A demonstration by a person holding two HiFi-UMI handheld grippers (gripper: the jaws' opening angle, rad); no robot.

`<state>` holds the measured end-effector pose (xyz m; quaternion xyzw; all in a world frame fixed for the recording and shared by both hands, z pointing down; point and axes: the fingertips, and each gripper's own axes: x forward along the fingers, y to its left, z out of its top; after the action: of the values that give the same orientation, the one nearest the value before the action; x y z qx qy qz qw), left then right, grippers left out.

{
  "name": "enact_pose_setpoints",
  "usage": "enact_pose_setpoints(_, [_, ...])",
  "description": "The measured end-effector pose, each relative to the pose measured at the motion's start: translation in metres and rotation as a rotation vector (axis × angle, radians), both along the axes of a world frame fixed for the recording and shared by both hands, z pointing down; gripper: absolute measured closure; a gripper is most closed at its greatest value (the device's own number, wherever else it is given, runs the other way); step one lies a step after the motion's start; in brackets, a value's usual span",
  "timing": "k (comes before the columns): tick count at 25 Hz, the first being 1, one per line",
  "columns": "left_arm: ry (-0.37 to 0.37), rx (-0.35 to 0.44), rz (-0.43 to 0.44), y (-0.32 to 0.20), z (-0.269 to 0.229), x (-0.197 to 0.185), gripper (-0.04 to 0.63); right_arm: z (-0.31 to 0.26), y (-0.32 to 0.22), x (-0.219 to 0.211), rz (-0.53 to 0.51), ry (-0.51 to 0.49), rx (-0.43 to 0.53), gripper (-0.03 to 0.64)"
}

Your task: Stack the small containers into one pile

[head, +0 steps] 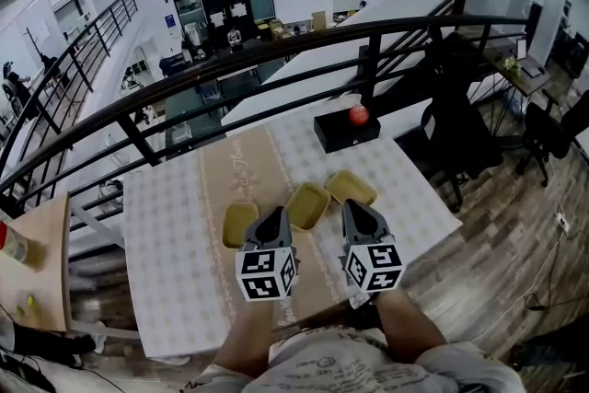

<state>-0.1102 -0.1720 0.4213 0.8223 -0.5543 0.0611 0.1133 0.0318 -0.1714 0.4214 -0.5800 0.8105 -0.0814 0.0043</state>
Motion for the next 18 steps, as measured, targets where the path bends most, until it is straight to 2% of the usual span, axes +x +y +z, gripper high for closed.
enact_pose_setpoints(6, [0.013, -0.001, -0.069, -0.024, 0.003, 0.013, 0.589, -0.001, -0.031, 0.014, -0.056, 0.087, 0.052, 0.614])
enact_pose_setpoints(14, [0.014, -0.024, -0.169, -0.045, 0.013, 0.016, 0.589, 0.019, -0.069, 0.020, -0.165, 0.093, -0.002, 0.614])
enact_pose_setpoints(18, [0.003, -0.036, -0.211, -0.048, 0.019, 0.010, 0.589, 0.042, -0.080, 0.014, -0.221, 0.134, -0.043, 0.614])
